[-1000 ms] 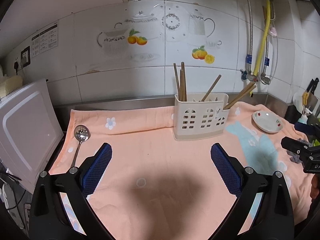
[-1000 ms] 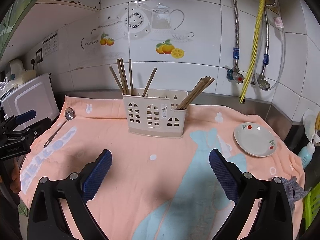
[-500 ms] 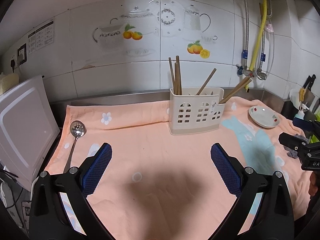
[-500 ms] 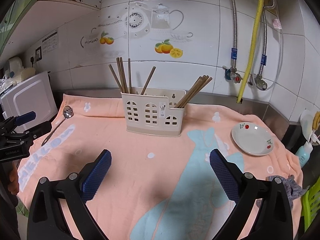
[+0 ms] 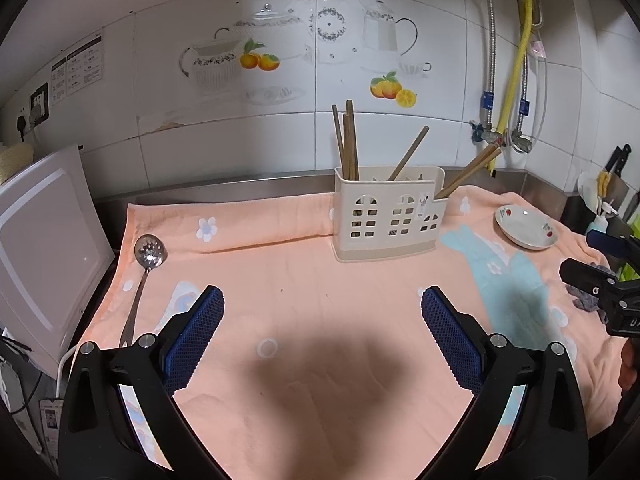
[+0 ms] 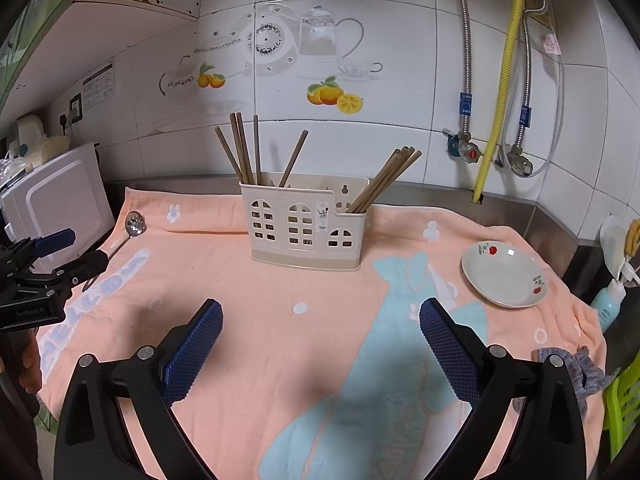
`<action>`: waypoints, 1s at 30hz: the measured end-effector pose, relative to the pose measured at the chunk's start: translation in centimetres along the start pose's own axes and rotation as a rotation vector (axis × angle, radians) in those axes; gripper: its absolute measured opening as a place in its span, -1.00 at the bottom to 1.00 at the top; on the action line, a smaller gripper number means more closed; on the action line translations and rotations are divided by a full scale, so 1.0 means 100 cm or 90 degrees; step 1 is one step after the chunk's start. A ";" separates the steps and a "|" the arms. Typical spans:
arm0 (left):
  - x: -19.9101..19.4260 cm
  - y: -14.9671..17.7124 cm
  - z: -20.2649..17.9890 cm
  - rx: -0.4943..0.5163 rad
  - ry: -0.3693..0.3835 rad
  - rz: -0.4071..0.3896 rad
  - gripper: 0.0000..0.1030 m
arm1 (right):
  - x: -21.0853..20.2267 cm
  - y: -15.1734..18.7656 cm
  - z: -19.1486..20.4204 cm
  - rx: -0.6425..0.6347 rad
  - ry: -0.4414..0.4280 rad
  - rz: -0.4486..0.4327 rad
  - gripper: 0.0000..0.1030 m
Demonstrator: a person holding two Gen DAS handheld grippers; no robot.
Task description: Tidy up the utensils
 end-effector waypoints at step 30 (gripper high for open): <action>0.006 0.003 -0.004 0.002 0.005 0.011 0.90 | 0.001 0.001 0.003 -0.003 0.001 0.003 0.86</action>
Point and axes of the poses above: each gripper's, at about its wrist camera, not at the fingertips, and x roughly the way its jaws point, z to its left, y to its underside, the point moved 1 cm from there along x, roughly the way its jaws point, and after that the axes turned 14 degrees about z, right-handed, at the moved point
